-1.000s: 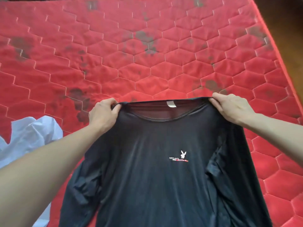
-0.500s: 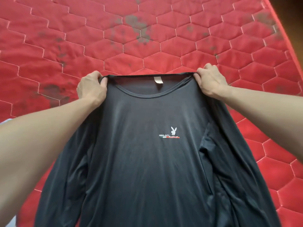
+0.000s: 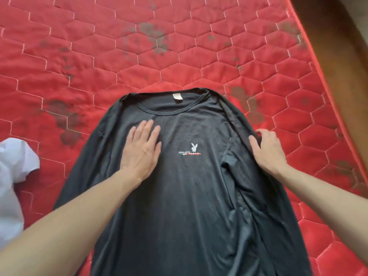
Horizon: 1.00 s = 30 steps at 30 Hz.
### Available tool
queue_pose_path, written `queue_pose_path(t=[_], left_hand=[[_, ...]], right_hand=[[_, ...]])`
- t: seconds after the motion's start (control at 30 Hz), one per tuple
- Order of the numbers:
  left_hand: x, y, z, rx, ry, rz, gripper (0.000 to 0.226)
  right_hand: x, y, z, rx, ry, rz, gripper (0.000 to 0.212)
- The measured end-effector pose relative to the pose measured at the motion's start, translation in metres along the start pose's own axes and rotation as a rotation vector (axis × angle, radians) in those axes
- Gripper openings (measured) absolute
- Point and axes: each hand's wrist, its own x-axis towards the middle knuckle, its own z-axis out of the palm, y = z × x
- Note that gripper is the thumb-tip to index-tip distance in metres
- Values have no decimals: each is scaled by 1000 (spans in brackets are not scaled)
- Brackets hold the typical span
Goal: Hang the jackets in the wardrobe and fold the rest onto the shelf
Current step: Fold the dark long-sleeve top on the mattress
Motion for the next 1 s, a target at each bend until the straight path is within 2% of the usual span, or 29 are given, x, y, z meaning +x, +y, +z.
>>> queue_pose_path(t=[0.13,0.27,0.47,0.7,0.83,1.0], left_hand=[[-37,52,7,-7,-129,117,54],[-64,103,14,17,-238,148,59],[-50,167,13,58,-218,155,64],[10,234,21,-15,-185,6,58],[36,266,27,1,-194,21,59],[53,302,35,14,-203,51,59]], right_hand=[[-58,59,-12,-19,-106,128,35],[-88,102,-9,-28,-99,134,15],[-61,139,-32,279,-122,106,19],[32,180,-97,83,-152,-44,20],[70,195,-113,177,-135,-65,22],[50,232,-102,383,-371,67,33]])
